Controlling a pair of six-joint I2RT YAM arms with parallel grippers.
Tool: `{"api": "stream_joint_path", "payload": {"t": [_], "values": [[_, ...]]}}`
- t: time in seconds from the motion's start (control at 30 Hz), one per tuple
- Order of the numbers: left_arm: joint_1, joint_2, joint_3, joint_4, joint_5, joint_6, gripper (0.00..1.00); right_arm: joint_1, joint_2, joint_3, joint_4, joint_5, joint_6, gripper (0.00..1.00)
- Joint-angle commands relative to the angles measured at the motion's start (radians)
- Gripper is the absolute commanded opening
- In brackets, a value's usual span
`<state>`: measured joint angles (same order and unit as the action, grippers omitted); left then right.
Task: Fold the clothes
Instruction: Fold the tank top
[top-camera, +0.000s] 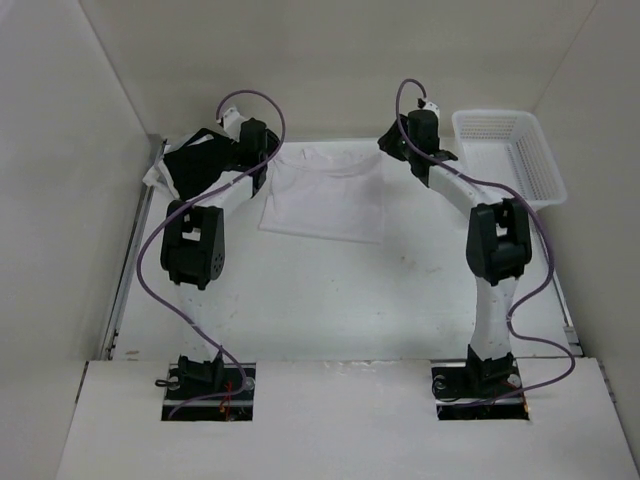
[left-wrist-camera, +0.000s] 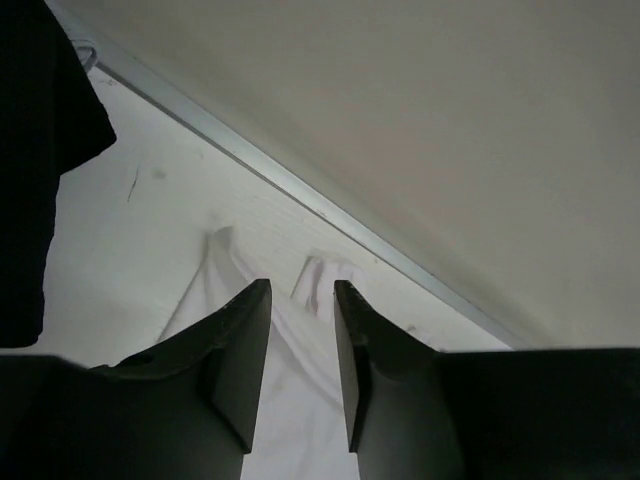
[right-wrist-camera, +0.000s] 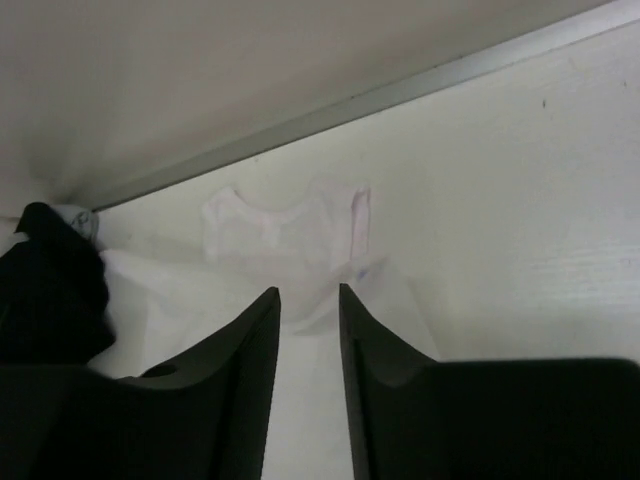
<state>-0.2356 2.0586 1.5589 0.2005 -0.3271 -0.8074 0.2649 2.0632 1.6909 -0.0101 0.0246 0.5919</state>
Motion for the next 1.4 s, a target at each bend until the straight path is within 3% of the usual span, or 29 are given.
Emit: {"api": "stream_joint_path", "payload": {"t": [0.0, 0.13, 0.3, 0.43, 0.63, 0.8, 1.0, 1.37], "values": [[0.02, -0.011, 0.041, 0.036, 0.019, 0.043, 0.33, 0.0, 0.07, 0.096, -0.005, -0.009, 0.035, 0.42], [0.032, -0.182, -0.234, 0.114, 0.034, 0.022, 0.37, 0.013, -0.02, -0.089, 0.034, 0.012, 0.04, 0.43], [-0.015, -0.451, -0.768, 0.296, 0.017, -0.059, 0.31, 0.092, -0.285, -0.498, 0.203, 0.037, 0.048, 0.15], [-0.009, -0.531, -0.996, 0.339, 0.071, -0.162, 0.3, 0.142, -0.422, -0.744, 0.28, 0.058, 0.055, 0.03], [0.037, -0.476, -1.065, 0.424, 0.194, -0.202, 0.31, 0.148, -0.514, -0.95, 0.366, 0.052, 0.126, 0.06], [0.061, -0.404, -1.065, 0.513, 0.209, -0.245, 0.37, 0.145, -0.505, -1.013, 0.412, 0.049, 0.16, 0.26], [0.084, -0.299, -1.024, 0.556, 0.234, -0.285, 0.37, 0.106, -0.45, -1.022, 0.44, 0.025, 0.21, 0.42], [0.081, -0.284, -1.019, 0.544, 0.223, -0.294, 0.24, 0.098, -0.393, -1.014, 0.466, -0.032, 0.261, 0.41]]}}
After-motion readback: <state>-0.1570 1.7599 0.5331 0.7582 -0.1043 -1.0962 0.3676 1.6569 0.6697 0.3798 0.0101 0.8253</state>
